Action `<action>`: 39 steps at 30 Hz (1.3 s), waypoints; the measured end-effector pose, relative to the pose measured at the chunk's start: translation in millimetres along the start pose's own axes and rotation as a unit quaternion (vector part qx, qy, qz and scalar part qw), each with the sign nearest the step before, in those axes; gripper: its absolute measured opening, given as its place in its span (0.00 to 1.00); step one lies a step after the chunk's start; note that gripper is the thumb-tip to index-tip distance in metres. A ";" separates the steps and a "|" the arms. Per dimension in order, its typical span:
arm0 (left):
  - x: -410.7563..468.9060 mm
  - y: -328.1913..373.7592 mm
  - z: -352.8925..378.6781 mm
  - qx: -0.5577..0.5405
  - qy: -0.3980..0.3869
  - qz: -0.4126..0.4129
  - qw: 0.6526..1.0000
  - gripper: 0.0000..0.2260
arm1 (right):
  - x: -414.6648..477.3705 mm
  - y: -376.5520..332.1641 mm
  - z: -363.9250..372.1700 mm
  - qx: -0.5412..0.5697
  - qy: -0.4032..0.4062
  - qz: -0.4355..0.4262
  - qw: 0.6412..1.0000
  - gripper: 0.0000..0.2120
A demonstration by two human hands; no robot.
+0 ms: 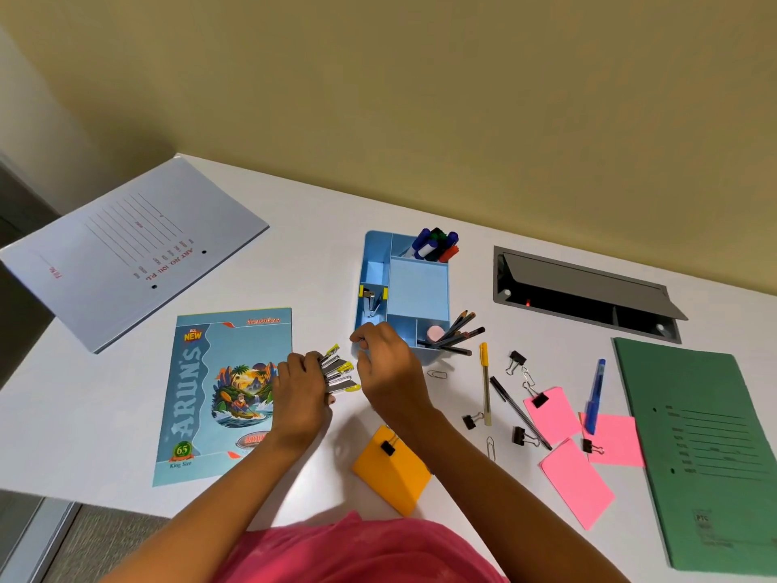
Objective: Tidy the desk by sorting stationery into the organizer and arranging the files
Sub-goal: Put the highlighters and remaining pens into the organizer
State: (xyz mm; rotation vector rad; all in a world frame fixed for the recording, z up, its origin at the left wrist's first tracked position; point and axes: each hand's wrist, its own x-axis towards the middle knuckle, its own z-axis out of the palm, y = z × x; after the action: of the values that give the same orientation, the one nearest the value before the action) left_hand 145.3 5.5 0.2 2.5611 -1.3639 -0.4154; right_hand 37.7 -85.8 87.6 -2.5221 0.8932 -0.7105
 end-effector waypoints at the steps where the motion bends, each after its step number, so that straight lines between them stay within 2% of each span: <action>1: 0.5 -1.1 0.1 -0.003 -0.008 -0.004 1.000 0.25 | -0.7 0.1 0.1 -0.003 0.001 -0.008 1.000 0.08; 4: 4.3 -1.8 -6.0 -0.009 -0.019 0.002 1.000 0.22 | -3.4 -0.3 1.8 -0.015 0.005 -0.045 0.999 0.06; 7: 9.8 -4.4 -10.0 -0.037 -0.033 -0.040 0.998 0.21 | -6.4 0.2 4.8 -0.016 0.008 -0.047 0.999 0.05; 9: 12.7 -8.7 -7.5 -0.046 -0.032 -0.031 0.998 0.19 | -8.4 0.7 5.9 -0.015 0.014 -0.052 0.998 0.04; 12: 14.4 -11.6 -8.4 -0.090 -0.031 -0.027 0.995 0.14 | -9.8 2.0 5.3 -0.013 -0.015 -0.052 0.998 0.04; 14: 14.3 -13.1 -12.0 -0.128 -0.033 -0.043 0.990 0.16 | -7.1 1.0 3.1 0.004 -0.062 0.032 0.998 0.07; 16: 15.3 -14.0 -13.7 -0.137 -0.039 -0.053 0.988 0.19 | -7.6 5.6 5.8 0.008 -0.095 0.064 0.993 0.09; 19: 22.7 -10.7 -15.0 -0.154 -0.064 -0.091 0.982 0.24 | -8.2 5.8 3.8 0.005 -0.083 0.064 0.994 0.09; 21: 28.2 -5.3 -16.2 -0.167 -0.070 -0.120 0.976 0.24 | -10.1 5.4 5.1 0.003 -0.035 0.017 0.999 0.06; 24: 32.7 -0.1 -14.3 -0.131 -0.077 -0.131 0.980 0.23 | -15.3 8.7 6.0 -0.033 0.021 -0.060 0.997 0.03; 29: 43.4 1.2 -13.0 -0.079 -0.148 -0.100 0.981 0.11 | -18.2 17.0 7.8 -0.053 0.008 -0.051 0.997 0.05; 32: 44.0 4.3 -13.0 -0.048 -0.183 -0.111 0.976 0.15 | -22.7 20.0 11.3 -0.094 -0.010 -0.075 0.993 0.09; 35: 47.4 2.6 -10.6 -0.021 -0.225 -0.098 0.969 0.16 | -25.9 19.0 13.2 -0.089 -0.016 -0.050 0.995 0.13; 39: 48.4 1.1 -13.0 0.001 -0.246 -0.080 0.966 0.20 | -29.3 22.4 17.1 -0.111 -0.030 -0.070 0.991 0.10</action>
State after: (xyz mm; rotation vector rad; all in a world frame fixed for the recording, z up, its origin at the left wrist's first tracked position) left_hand 174.6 -34.8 5.5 2.6867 -1.2866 -1.1409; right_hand 17.1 -79.9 53.0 -2.8097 0.8194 -0.6016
